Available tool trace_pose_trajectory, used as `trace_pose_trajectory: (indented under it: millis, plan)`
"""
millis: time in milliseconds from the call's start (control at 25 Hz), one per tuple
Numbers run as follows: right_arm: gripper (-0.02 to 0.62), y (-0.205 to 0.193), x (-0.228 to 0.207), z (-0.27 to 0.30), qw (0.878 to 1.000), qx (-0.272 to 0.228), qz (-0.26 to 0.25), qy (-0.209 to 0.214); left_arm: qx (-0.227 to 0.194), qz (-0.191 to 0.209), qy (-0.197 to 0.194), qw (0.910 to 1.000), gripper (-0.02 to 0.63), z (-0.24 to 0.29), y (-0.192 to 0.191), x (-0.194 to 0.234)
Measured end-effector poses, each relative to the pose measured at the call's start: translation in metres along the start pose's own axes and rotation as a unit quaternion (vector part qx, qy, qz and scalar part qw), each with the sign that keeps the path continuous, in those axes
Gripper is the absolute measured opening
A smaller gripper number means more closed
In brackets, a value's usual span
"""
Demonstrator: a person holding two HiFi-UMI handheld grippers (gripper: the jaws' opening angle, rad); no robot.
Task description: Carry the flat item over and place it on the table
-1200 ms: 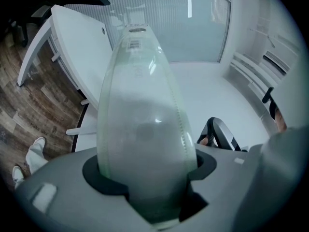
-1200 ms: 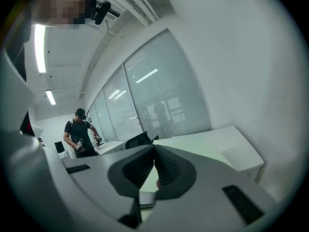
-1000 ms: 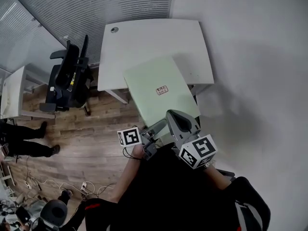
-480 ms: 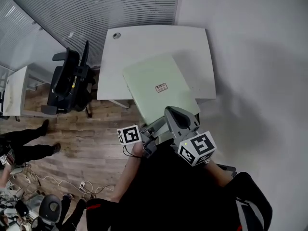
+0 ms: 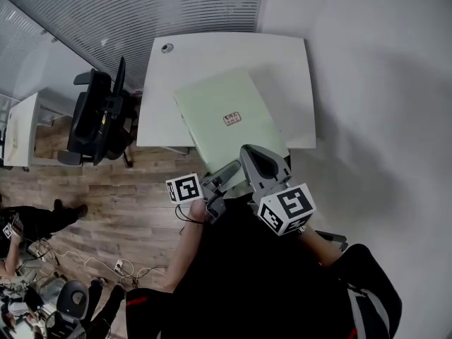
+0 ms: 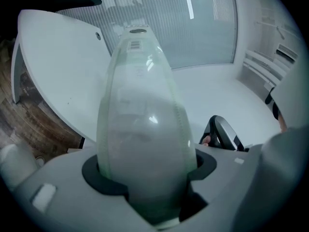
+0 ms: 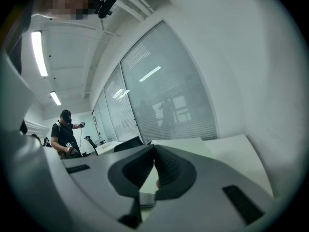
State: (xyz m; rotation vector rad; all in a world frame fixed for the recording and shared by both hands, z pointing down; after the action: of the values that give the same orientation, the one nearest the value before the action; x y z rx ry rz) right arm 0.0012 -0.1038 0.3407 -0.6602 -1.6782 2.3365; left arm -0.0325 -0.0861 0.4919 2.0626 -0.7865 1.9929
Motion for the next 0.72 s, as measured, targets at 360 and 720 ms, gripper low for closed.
trace_pose_trajectory:
  millis: [360, 720]
  plan:
    - [0.002, 0.022, -0.006, -0.013, 0.999, -0.007, 0.006, -0.032, 0.011, -0.019, -0.003, 0.9998, 0.313, 0.009, 0.007, -0.013]
    - [0.002, 0.012, -0.055, 0.076, 0.997, 0.005, 0.016, -0.073, 0.046, -0.040, 0.017, 0.9980, 0.313, 0.034, 0.069, 0.070]
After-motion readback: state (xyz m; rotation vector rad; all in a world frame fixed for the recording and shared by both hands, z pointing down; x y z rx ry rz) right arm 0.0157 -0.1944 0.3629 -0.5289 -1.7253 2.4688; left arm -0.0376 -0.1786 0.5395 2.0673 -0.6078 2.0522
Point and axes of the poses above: the fingertips, and each gripper's own axes: z forward along the fingers, x to its left, y out of its top, the point moved 1 cm from there along -z, backward along the fingers, and after that the axes turned 12 degrees about -y, right-handed, at the moved point
